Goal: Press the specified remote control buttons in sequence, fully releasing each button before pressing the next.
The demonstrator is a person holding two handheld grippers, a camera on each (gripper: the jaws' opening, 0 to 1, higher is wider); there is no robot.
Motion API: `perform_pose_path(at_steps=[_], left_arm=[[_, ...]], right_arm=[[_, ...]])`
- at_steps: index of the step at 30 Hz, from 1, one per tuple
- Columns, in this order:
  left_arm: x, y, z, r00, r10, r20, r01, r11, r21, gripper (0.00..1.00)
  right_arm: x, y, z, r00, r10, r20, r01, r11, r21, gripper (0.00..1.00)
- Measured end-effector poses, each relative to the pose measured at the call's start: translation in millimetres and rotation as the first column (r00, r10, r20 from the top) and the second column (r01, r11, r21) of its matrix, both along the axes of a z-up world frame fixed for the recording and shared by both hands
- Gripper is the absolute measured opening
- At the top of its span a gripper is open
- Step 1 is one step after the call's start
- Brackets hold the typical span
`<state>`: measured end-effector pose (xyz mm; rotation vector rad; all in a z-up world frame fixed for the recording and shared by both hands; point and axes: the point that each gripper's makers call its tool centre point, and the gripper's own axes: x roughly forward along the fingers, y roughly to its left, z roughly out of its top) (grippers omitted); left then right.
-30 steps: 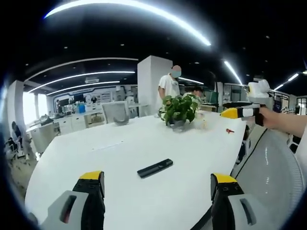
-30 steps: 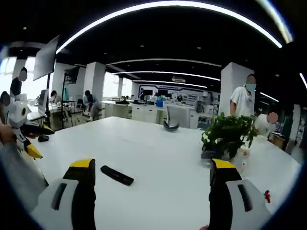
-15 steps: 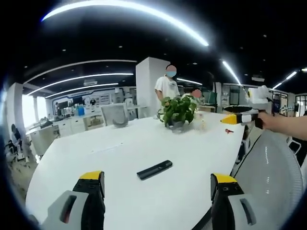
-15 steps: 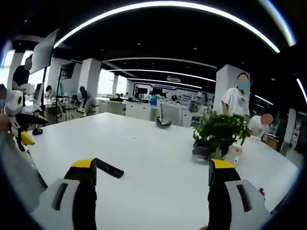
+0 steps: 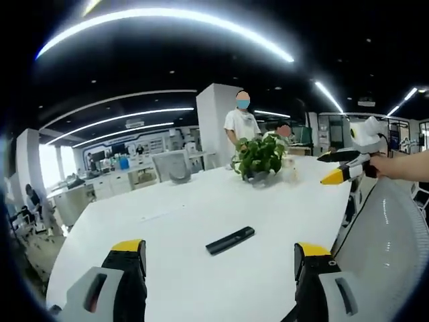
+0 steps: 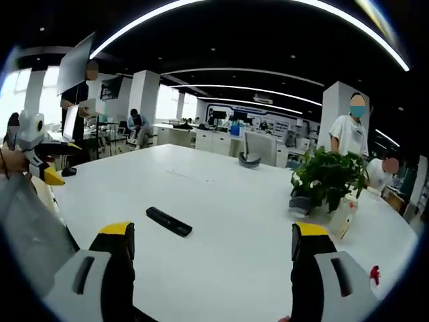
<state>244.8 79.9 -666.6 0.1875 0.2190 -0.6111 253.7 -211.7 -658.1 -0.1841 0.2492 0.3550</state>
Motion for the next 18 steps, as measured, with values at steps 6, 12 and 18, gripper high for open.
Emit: perform_pose_path(at_steps=[6,12,18], left_arm=[[4.3,10.5,1.6,0.998,0.059,0.007,-0.059,0.998,0.002,0.96],[4.9,21.1,-0.3,0.992,0.118,0.044,-0.122,0.987,0.108,0.96],[4.9,33.1,8.2,0.98,0.194,0.049,-0.196,0.98,0.034,0.97]], right_arm=[[-1.8,14.3,-16.4,0.994,0.085,-0.07,-0.086,0.996,-0.006,1.0],[-5.6,21.4,-20.2,0.988,0.132,-0.075,-0.135,0.99,-0.038,0.99],[-6.1,19.2,-23.6,0.987,0.127,-0.096,-0.127,0.992,0.01,1.0]])
